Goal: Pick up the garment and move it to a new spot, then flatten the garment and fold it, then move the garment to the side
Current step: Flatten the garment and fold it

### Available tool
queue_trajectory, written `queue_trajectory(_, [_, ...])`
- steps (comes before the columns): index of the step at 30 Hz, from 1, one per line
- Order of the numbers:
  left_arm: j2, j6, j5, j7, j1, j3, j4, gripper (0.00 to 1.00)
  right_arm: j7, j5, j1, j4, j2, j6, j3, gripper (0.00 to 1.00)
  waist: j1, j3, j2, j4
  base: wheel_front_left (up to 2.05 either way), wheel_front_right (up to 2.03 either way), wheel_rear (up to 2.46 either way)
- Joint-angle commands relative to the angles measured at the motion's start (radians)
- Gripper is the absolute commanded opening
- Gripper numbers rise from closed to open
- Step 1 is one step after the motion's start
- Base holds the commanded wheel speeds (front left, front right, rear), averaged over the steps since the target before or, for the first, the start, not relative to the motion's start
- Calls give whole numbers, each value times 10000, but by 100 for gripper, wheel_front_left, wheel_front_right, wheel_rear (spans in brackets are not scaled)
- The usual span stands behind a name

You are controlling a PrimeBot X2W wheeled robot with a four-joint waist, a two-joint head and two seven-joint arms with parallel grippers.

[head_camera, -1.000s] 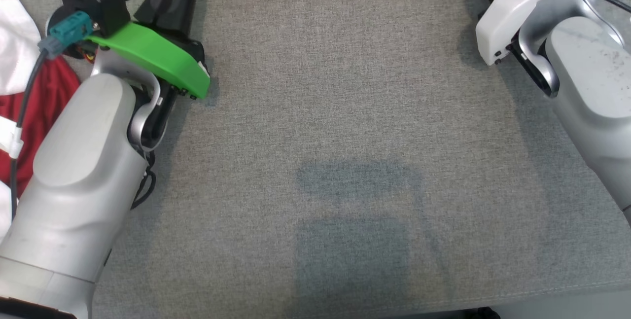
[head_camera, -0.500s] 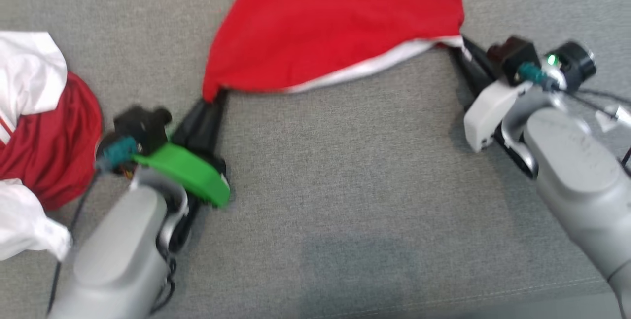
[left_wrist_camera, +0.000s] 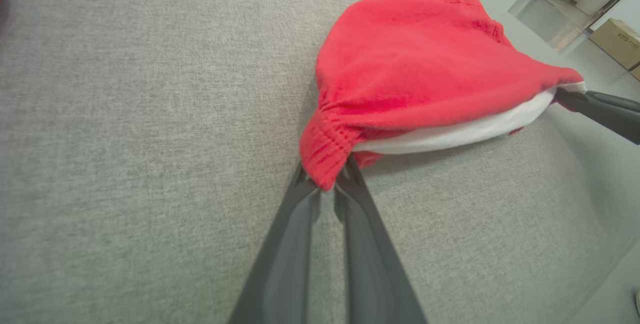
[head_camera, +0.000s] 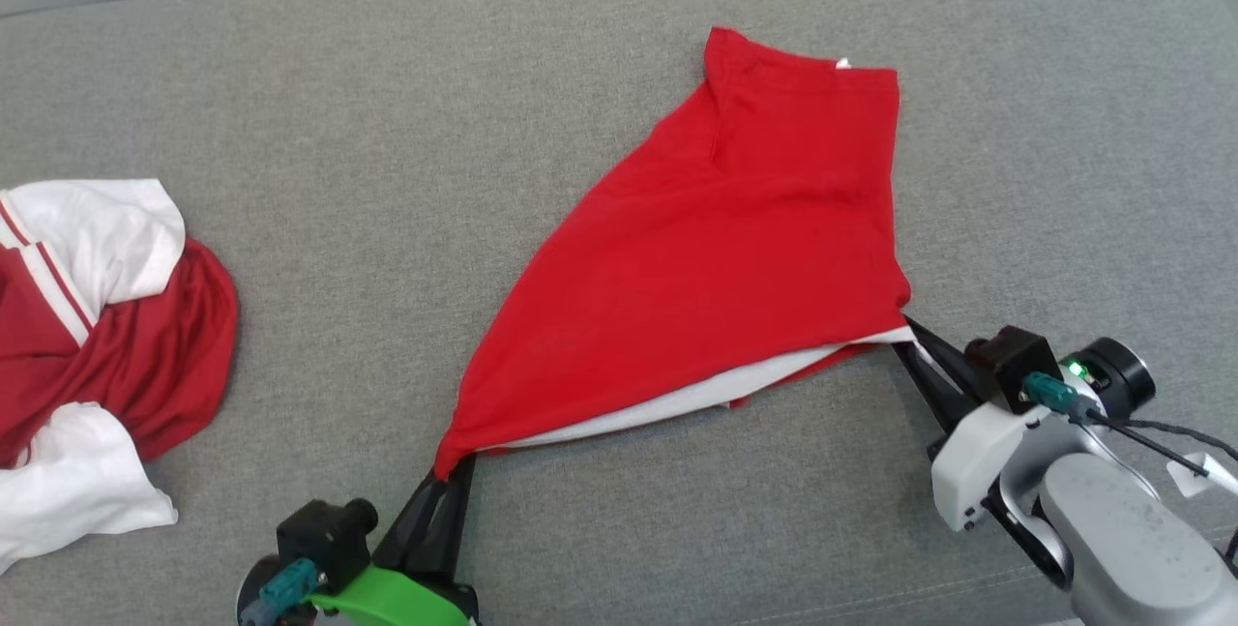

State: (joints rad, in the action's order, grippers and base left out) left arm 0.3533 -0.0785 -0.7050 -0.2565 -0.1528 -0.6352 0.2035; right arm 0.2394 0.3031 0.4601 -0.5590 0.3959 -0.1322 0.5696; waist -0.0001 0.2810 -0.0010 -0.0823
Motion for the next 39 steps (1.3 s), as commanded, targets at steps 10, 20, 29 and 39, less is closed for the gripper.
queue_trajectory(10, [-37,-475,-88,-85,1368,69,-700,0,-687,-751,-2075,1442,130,35,-1342,0,1,-790,10,-183,0,0,0])
queue_trajectory(20, [-101,-412,-138,-47,1281,-15,-652,0,-1170,-1079,-2792,2280,-8,34,-1942,0,1,-906,10,-58,0,0,0])
queue_trajectory(29, [-111,-470,-193,-59,1407,-45,-701,0,-1372,-1186,-3167,2490,-132,34,-2093,10,1,-977,10,-46,0,0,0])
queue_trajectory(39, [32,-508,-156,236,1594,-283,-696,0,-1207,-1244,-3542,2385,-392,32,-2221,7,1,-1018,10,-172,0,0,0])
